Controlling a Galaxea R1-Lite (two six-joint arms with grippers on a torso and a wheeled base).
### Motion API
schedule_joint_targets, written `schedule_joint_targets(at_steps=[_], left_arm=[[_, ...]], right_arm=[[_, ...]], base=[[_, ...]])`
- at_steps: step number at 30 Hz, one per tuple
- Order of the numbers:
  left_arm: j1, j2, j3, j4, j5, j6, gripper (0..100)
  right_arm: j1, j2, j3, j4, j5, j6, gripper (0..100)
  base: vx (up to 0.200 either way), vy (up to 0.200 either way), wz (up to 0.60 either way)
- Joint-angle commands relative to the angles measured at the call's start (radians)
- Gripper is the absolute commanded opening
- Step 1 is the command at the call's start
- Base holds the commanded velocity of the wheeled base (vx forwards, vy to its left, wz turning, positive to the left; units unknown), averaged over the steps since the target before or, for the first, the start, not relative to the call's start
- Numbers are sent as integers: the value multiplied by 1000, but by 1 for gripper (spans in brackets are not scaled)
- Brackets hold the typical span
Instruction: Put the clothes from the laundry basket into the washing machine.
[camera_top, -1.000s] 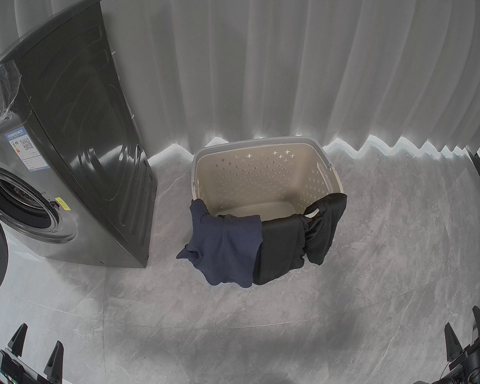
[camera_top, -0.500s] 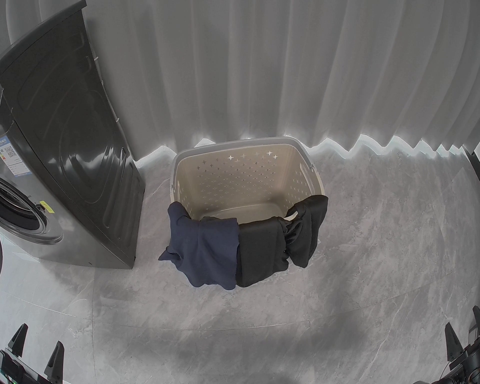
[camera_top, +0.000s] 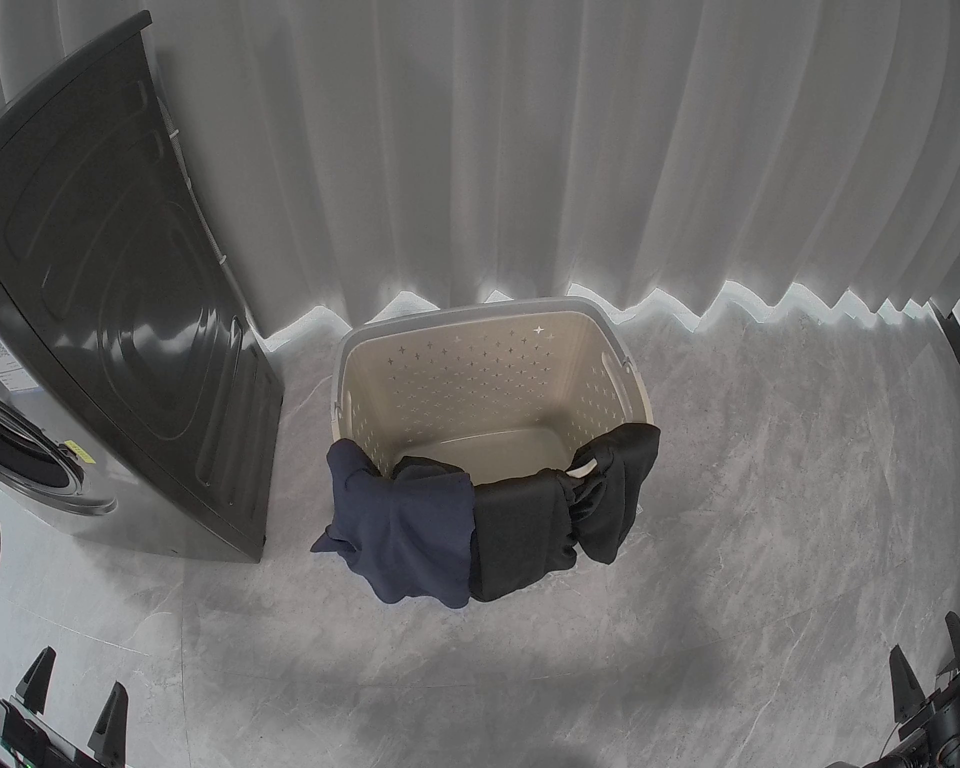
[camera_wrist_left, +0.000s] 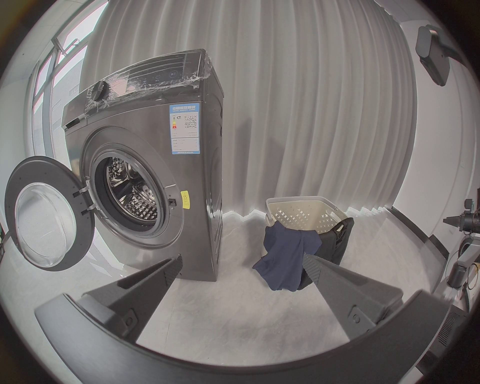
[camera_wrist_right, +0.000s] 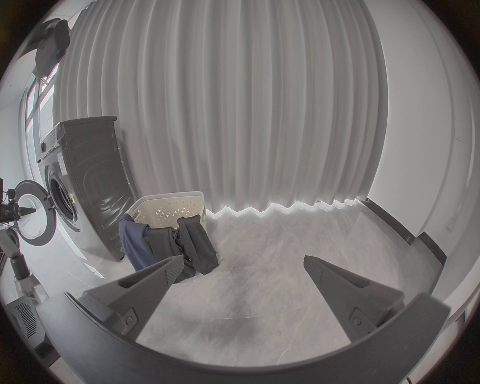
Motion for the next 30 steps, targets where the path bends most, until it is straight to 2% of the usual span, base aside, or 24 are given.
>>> schedule_joint_targets(at_steps=[1,4,7,8,9,10,12,14,16,20,21,22,26,30], left_arm=[[1,-15,18,0,0,-1,100],[1,-15,18,0,0,-1,100],[1,-15,18,1,1,-1,100],[1,-15,18,0,1,-1,100],[1,-15,18,0,1,-1,100],[-1,-15,18,0,0,-1,100],[1,-15,18,0,1,-1,100],[1,-15,18,0,1,-1,100],[1,-15,18,0,1,-1,100],[-1,-15,18,0,1,-1,100],[-1,-15,18,0,1,-1,100],[1,-15,18,0,1,-1,100],[1,-15,18,0,1,-1,100],[-1,-15,18,0,1,-1,100]], right_arm=[[0,-7,18,0,2,-2,100],[0,-7,15,-16,25,-6,100],[11,38,-156,-36,73,23,100],[20,122,-197,-25,98,66,100],[20,122,-197,-25,98,66,100],[42,277,-199,-32,122,139,100],[56,449,-188,-52,124,181,100],[68,584,-173,-115,124,153,100],[88,716,-163,-229,125,113,100],[161,986,-160,-468,121,115,100],[165,995,-160,-476,121,115,100],[186,1085,-159,-548,119,116,100],[212,1225,-173,-634,117,115,100],[246,1311,-211,-643,119,129,100]], base=[[0,0,0],[0,0,0],[0,0,0],[0,0,0],[0,0,0],[0,0,0],[0,0,0],[0,0,0],[0,0,0],[0,0,0],[0,0,0],[0,0,0],[0,0,0],[0,0,0]])
